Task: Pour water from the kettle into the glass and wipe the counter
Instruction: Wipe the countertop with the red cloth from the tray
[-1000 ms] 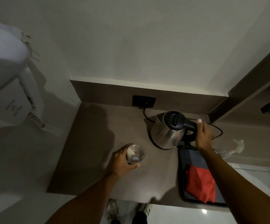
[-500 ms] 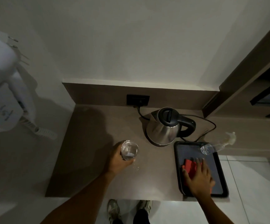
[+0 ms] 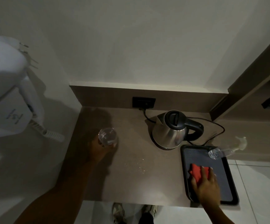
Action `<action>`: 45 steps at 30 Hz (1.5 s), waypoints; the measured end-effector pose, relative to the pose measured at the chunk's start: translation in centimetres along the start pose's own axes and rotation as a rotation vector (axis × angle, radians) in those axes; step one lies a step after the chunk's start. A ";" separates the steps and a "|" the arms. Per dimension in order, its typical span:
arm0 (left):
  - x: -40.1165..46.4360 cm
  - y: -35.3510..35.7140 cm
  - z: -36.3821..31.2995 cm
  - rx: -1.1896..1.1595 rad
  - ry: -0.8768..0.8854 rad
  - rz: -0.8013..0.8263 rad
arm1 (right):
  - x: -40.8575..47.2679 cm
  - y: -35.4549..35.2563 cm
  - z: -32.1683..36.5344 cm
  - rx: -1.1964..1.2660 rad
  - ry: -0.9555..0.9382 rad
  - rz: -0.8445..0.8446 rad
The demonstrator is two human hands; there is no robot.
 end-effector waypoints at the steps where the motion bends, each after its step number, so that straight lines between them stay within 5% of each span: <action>1: 0.4 -0.5 0.2 -0.007 0.001 -0.019 | 0.1 0.1 0.0 -0.010 -0.004 0.011; 8: 1.9 -2.0 1.3 -0.013 -0.046 -0.088 | 0.5 -0.2 0.0 0.013 0.023 0.095; 14: 2.3 -2.0 3.2 -0.044 -0.109 -0.100 | 0.4 -3.6 0.4 0.210 -0.011 -0.086; 17: 2.1 -2.0 3.8 -0.067 -0.119 -0.066 | -1.3 -5.4 4.5 0.316 -0.157 -0.176; 25: 1.1 -0.7 5.0 -0.236 -0.221 0.081 | -5.2 -1.3 17.0 0.353 -0.422 -0.028; 29: -3.2 -1.6 6.9 0.289 -0.048 0.096 | -3.3 0.2 18.2 0.349 -0.289 -0.048; 33: -6.4 -0.7 9.8 0.660 0.115 0.224 | -1.7 0.3 22.8 0.288 -0.377 -0.137; 39: -6.5 -1.3 9.0 0.673 0.232 0.150 | -9.5 5.0 31.8 0.069 -0.849 -0.089; 42: -6.5 -1.6 9.0 0.673 0.232 0.157 | -13.5 6.5 27.6 0.023 -1.024 -0.062; 45: -6.4 -1.5 9.0 0.679 0.228 0.155 | -10.3 4.9 24.1 -0.053 -0.976 -0.085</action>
Point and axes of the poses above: each hand's wrist, its own x-axis towards the middle knuckle, its own y-axis out of the palm, z = x × y, the point moved 9 cm from there along x, towards the middle knuckle, and after that the axes turned 11 degrees about -x, right-handed, at the moved point
